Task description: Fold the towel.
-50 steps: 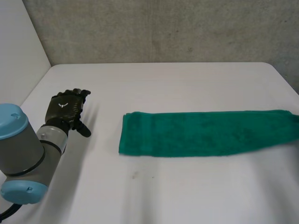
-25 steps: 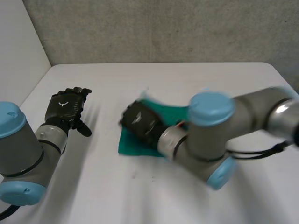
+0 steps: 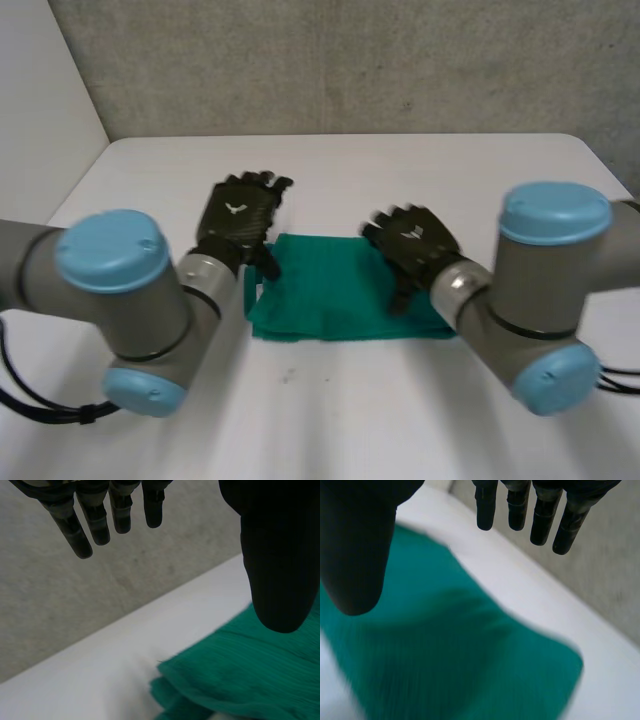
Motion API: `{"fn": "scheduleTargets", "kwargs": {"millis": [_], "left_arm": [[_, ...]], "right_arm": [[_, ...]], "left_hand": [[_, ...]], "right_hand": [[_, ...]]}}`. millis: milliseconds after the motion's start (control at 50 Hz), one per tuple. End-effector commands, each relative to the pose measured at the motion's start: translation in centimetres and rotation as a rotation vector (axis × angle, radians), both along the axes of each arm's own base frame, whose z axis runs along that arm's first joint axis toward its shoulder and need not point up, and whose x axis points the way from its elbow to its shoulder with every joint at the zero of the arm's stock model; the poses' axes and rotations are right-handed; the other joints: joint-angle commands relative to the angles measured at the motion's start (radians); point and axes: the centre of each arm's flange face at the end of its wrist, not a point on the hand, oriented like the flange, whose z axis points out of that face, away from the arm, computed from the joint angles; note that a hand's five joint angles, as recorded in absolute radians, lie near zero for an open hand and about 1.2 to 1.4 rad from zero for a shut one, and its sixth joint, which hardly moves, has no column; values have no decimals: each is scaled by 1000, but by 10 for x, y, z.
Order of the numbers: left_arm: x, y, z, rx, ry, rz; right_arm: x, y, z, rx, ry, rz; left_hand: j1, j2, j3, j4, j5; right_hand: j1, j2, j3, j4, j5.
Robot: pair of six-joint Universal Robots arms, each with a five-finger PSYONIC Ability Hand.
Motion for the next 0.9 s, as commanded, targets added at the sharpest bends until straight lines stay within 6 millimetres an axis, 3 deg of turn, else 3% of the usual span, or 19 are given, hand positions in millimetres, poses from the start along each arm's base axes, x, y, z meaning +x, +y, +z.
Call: {"fn": "scheduleTargets", "kwargs": {"millis": [20, 40, 120, 180, 280, 340, 360, 440, 520, 580, 600, 640, 660, 680, 720, 820, 900], "left_arm": [[-12, -5, -46, 90, -112, -17], [-12, -4, -49, 99, -128, -14], [-4, -3, -56, 121, -183, 40], [2, -1, -55, 131, -201, 87], [11, 8, -52, 155, -217, 118], [16, 20, -42, 155, -213, 111], [17, 23, -39, 152, -212, 108], [19, 33, -18, 117, -185, 101], [26, 35, 0, 84, -158, 116], [30, 33, 11, 60, -139, 134], [32, 32, 14, 55, -134, 139], [36, 27, 17, 46, -129, 156], [39, 23, 19, 43, -124, 170], [40, 21, 21, 40, -120, 172], [38, 20, 24, 29, -112, 171], [30, 13, 33, 4, -76, 163], [15, 10, 38, 11, 2, 139]], "right_arm": [[-60, -19, -39, 100, 65, -162], [-65, -21, -41, 100, 70, -172], [-78, -30, -47, 77, 87, -201], [-79, -34, -45, 41, 112, -206], [-68, -46, -22, -116, 142, -166], [-37, -38, 0, -192, 110, -87], [-17, -27, 10, -224, 91, -27], [30, 5, 22, -265, 68, 124], [66, 36, 5, -255, 80, 268], [82, 57, -6, -255, 98, 360], [90, 70, -13, -257, 113, 417], [93, 74, -20, -259, 130, 443], [94, 75, -23, -257, 137, 446], [95, 73, -26, -258, 144, 442], [95, 70, -26, -261, 145, 424], [89, 58, -12, -219, 72, 295], [52, 16, 29, -131, -138, 69]], "left_hand": [[-17, -30, -39, -29, -47], [-17, -30, -39, -29, -47], [-17, -30, -39, -29, -47], [-17, -30, -39, -29, -47], [-17, -30, -39, -29, -47], [-17, -30, -39, -29, -47], [-17, -30, -39, -29, -47], [-17, -30, -39, -29, -47], [-17, -30, -39, -29, -47], [-17, -30, -39, -29, -47], [-17, -30, -39, -29, -47], [-17, -30, -39, -29, -47], [-17, -30, -39, -29, -47], [-17, -30, -39, -29, -47], [-17, -30, -39, -29, -47], [-17, -30, -39, -29, -47], [-14, -26, -35, -26, -43]], "right_hand": [[173, 153, 165, 145, 140], [284, 264, 276, 256, 251], [1126, 1106, 1118, 1098, 1092], [1192, 1171, 1184, 1163, 1158], [1192, 1171, 1184, 1163, 1158], [1192, 1171, 1184, 1163, 1158], [1192, 1171, 1184, 1163, 1158], [1192, 1171, 1184, 1163, 1158], [1192, 1171, 1184, 1163, 1158], [1192, 1171, 1184, 1163, 1158], [1155, 1134, 1147, 1127, 1121], [912, 892, 904, 884, 879], [736, 716, 728, 708, 703], [325, 304, 317, 297, 291], [25, 5, 17, -3, -8], [-30, -51, -38, -58, -64], [-30, -51, -38, -58, -64]]}}
